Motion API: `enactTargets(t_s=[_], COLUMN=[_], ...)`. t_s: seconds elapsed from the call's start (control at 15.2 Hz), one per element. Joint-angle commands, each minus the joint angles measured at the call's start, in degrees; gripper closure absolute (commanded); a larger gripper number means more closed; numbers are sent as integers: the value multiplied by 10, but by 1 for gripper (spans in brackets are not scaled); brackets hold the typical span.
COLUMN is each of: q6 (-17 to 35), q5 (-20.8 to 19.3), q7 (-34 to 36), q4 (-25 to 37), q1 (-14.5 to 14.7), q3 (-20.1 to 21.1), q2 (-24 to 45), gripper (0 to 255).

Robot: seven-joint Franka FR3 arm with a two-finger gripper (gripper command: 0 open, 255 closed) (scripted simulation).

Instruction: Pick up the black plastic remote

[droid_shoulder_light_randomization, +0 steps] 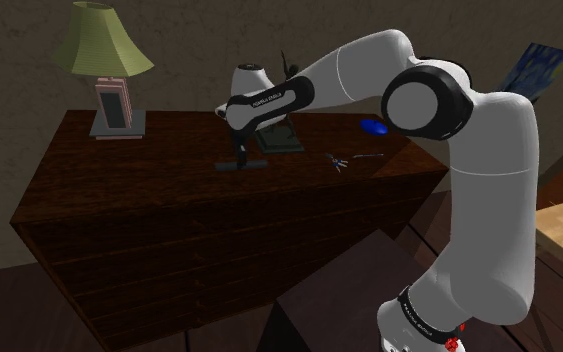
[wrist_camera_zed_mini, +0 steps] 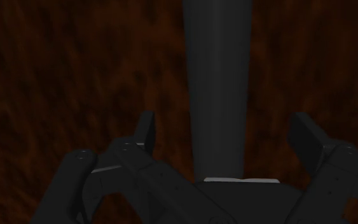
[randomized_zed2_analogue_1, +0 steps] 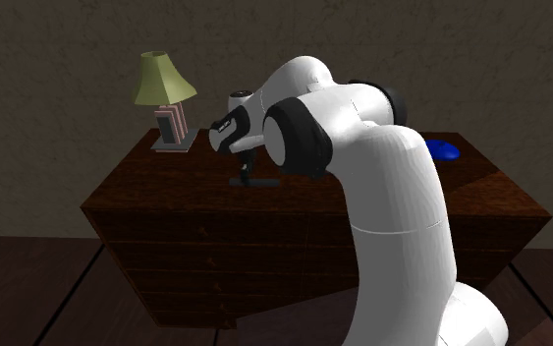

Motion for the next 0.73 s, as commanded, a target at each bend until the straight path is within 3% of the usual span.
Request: enactTargets(t_s=[0.0,0.13,0.2,0.66], q6=[10,13,11,10], q5=[0,0,0,0], q7=[0,0,0,0], q4=[0,0,3,6], q1=[0,0,0,-1], q3=[0,0,0,0], q2=[10,12,14,15], gripper=[0,0,255,255])
